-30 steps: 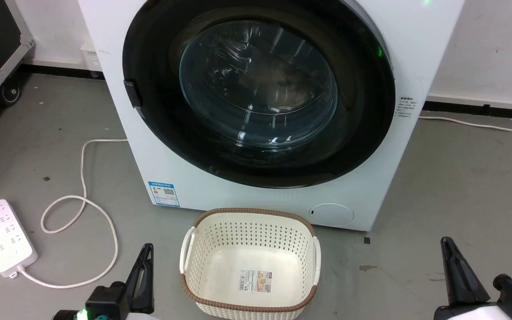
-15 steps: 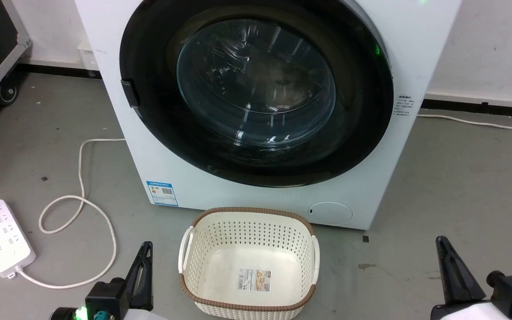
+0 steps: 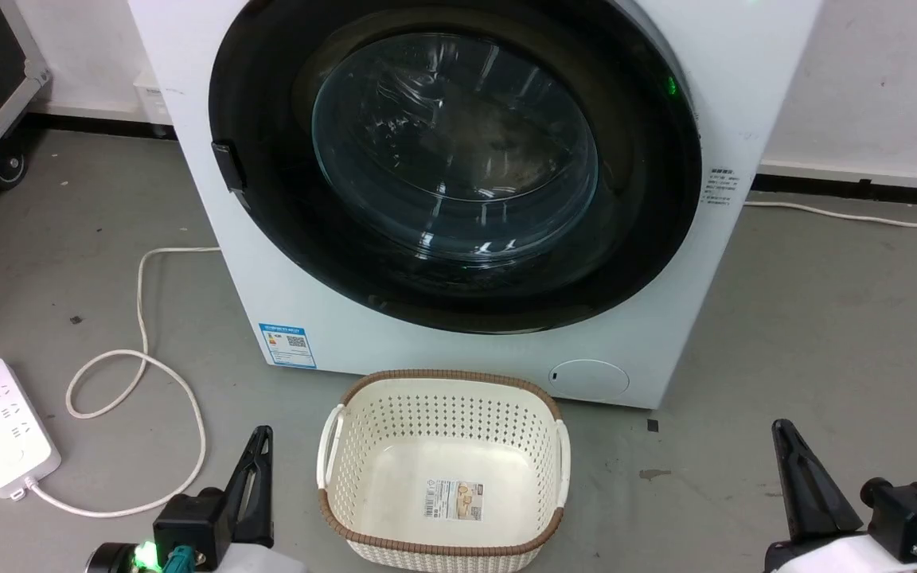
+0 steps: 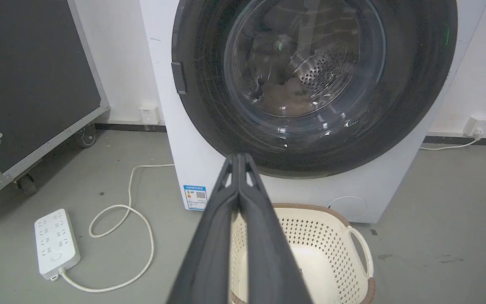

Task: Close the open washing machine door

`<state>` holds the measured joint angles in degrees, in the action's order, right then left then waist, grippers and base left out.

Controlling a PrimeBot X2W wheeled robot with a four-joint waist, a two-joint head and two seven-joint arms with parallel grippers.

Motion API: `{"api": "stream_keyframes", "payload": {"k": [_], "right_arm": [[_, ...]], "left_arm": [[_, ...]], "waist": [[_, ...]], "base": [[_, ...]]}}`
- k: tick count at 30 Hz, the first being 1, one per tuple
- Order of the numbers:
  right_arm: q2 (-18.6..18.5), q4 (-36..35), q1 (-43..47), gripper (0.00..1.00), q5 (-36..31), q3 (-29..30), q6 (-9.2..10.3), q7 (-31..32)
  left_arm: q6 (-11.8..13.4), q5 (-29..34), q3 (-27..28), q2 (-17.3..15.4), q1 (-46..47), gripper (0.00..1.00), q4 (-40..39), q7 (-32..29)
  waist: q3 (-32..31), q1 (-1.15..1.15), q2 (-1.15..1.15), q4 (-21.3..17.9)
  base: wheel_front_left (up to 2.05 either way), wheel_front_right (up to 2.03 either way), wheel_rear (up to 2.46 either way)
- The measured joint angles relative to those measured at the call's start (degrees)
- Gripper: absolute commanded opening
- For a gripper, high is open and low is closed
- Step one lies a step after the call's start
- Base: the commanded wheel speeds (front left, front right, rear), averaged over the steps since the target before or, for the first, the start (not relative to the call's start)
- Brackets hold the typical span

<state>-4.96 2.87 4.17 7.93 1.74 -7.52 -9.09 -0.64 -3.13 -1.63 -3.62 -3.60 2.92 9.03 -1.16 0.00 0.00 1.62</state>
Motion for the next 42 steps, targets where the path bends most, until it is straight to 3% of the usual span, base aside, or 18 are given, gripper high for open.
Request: {"api": "stream_keyframes", "payload": {"k": [42], "right_arm": [[1.02,-1.43,-2.1,0.0,-3.99,-0.89,0.0,5.02]], "left_arm": [[0.14,1.46,0.74,0.46,1.35,0.0,-1.56,-4.99]], "waist": [[0.64,-0.01,0.0,-0.9]], "base": [[0.0,0.0,0.0]]}}
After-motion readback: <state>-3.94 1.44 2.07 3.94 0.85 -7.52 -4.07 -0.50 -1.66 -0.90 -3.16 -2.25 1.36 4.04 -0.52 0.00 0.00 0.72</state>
